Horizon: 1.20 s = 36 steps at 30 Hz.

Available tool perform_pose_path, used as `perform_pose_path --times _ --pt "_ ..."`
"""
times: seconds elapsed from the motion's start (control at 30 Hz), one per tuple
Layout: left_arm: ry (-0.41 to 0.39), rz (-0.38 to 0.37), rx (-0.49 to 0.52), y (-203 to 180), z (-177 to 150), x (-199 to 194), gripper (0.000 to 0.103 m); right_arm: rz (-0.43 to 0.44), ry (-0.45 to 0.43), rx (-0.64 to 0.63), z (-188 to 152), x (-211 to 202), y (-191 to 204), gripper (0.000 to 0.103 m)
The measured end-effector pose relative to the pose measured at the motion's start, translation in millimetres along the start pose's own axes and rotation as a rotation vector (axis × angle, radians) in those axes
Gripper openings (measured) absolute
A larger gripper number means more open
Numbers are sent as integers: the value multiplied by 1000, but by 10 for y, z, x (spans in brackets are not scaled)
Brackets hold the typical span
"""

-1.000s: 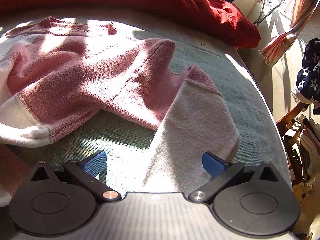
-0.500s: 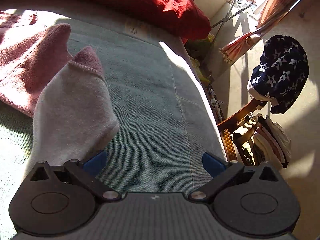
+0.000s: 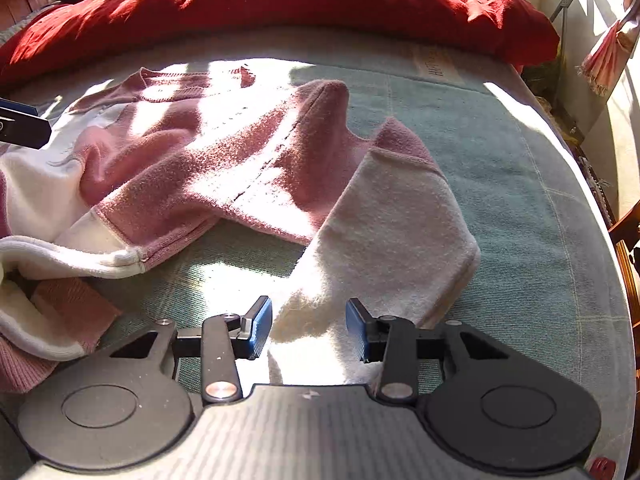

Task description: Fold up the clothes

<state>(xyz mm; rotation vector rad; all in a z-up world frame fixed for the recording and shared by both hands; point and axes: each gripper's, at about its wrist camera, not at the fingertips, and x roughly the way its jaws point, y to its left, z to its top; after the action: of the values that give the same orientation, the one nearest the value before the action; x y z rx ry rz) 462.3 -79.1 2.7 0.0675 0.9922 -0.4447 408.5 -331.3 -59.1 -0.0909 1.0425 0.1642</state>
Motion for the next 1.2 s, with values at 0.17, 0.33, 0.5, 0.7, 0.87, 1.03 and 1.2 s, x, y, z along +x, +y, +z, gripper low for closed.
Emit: perform_pose_path --times 0.17,0.33,0.5,0.7,0.87,1.03,1.2 --pt "4 -12 -27 68 -68 10 101 -31 31 38 30 123 79 43" --pt "4 -27 -30 133 -101 -6 101 -56 55 10 33 199 50 9" --pt "-1 -27 -42 232 -112 -44 101 -120 46 -10 82 12 -153 4" --pt "1 -24 -51 314 -126 -66 101 -221 42 -32 183 -226 -564 4" --pt "4 -20 -53 343 -115 -70 101 -328 30 -75 270 -330 -942 3" --pt "15 -13 -49 337 -101 -35 101 -429 29 -114 380 -322 -1370 3" --pt "21 -14 -39 293 -78 -7 101 -484 51 -107 505 -201 -1823 3"
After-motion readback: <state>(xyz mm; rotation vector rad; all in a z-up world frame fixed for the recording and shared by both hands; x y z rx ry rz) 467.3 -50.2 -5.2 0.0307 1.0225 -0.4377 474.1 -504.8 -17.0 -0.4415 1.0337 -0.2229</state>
